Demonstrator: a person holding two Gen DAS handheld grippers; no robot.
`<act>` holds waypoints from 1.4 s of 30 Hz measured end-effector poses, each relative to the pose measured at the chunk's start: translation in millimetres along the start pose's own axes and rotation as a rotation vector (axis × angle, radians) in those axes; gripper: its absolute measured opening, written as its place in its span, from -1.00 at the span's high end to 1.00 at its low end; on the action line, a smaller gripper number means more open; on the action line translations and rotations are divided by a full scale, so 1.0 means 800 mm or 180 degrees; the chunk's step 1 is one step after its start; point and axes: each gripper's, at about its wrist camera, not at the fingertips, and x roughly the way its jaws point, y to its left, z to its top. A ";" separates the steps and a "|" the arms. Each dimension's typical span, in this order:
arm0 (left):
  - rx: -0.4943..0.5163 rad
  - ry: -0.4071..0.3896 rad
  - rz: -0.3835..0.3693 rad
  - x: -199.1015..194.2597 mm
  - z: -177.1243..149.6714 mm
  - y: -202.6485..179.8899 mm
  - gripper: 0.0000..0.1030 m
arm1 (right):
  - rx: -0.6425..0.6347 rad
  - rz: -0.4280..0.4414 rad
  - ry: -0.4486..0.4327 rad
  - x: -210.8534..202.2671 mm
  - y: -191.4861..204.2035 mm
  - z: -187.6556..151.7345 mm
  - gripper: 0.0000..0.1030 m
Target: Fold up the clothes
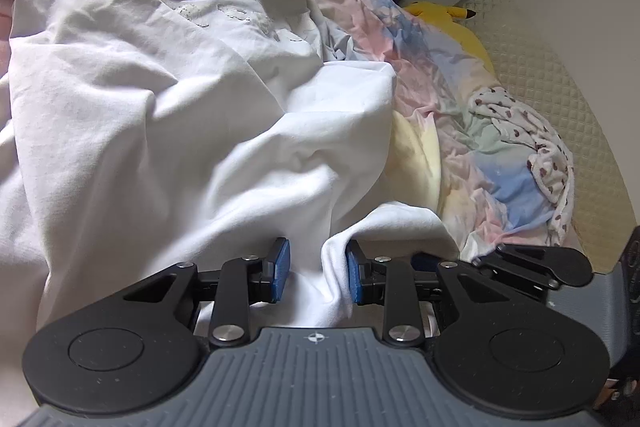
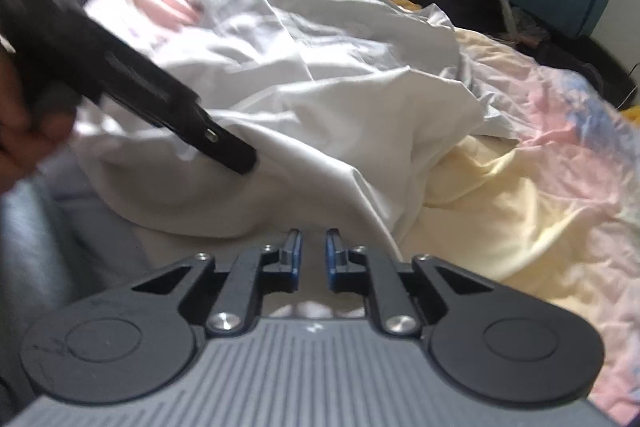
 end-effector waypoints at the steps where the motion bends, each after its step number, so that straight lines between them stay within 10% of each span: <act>1: 0.0009 -0.0019 0.0013 -0.002 0.000 -0.001 0.35 | -0.0022 -0.0030 -0.0032 0.001 0.000 0.001 0.54; 5: 0.0118 -0.0205 0.0085 -0.017 -0.001 -0.009 0.02 | -0.0194 -0.0101 -0.0212 -0.004 0.000 0.003 0.06; 10: 0.0320 -0.0361 0.0091 -0.028 -0.002 -0.023 0.00 | -0.0400 -0.0094 0.0045 0.024 -0.003 0.003 0.06; 16: 0.0340 -0.0221 0.0168 -0.012 0.002 -0.020 0.00 | -0.0175 0.0030 0.0265 0.062 -0.016 0.002 0.15; 18: 0.0321 -0.0212 0.0190 -0.008 0.004 -0.016 -0.01 | -0.0057 0.0079 0.0325 0.058 -0.022 0.002 0.76; 21: 0.0314 -0.0179 0.0213 -0.005 0.005 -0.013 -0.01 | 0.0118 0.0176 0.0414 0.044 -0.031 0.001 0.91; 32: 0.0516 -0.0241 0.0043 -0.032 -0.001 -0.027 -0.18 | -0.0515 0.0461 0.0861 -0.060 -0.003 0.006 0.91; 42: 0.0790 -0.0401 -0.0119 -0.071 -0.013 -0.044 -0.59 | -0.0931 0.0666 0.1441 -0.048 0.048 -0.024 0.83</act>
